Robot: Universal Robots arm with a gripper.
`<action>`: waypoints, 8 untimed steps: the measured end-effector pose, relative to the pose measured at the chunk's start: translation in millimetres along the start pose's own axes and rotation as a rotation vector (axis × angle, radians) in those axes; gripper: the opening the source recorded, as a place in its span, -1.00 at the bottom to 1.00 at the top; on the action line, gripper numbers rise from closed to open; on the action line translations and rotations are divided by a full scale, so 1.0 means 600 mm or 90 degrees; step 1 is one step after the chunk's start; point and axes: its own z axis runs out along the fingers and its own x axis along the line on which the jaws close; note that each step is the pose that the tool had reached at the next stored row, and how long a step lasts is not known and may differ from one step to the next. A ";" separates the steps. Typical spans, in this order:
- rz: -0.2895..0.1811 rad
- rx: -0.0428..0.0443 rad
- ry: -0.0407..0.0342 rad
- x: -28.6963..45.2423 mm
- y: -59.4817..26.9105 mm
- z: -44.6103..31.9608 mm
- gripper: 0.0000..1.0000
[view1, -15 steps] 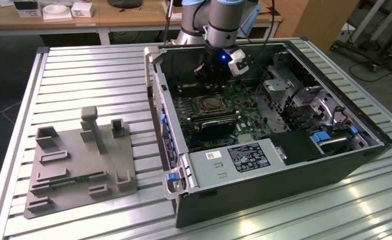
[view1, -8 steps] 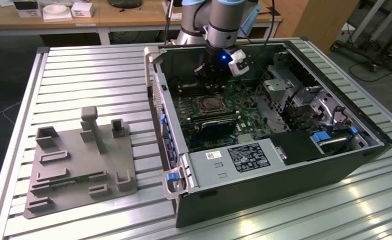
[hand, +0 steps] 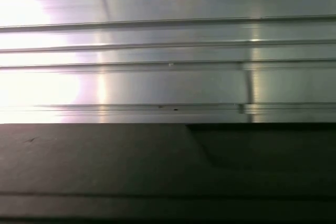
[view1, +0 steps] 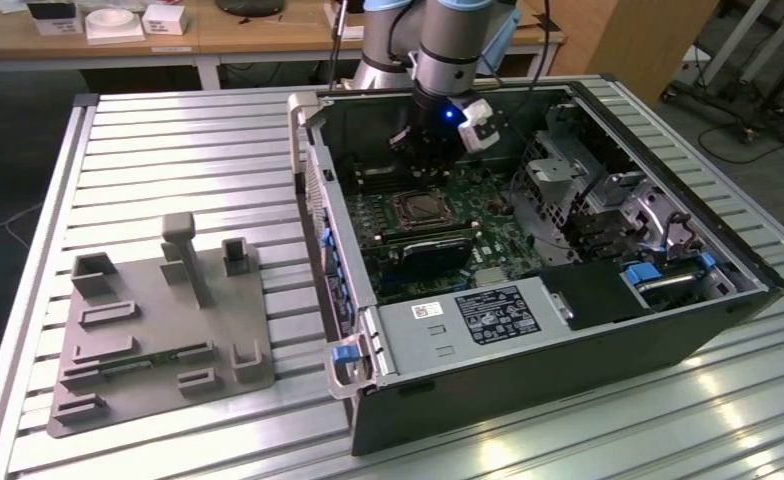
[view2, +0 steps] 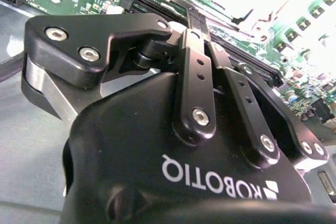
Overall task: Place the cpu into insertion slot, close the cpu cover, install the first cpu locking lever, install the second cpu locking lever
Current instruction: 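Install the first cpu locking lever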
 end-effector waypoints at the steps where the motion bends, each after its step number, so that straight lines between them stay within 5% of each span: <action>1: 0.000 -0.0004 0.0000 -0.001 0.000 0.000 -0.79; 8: 0.000 -0.0018 0.0001 -0.004 0.001 0.000 -0.79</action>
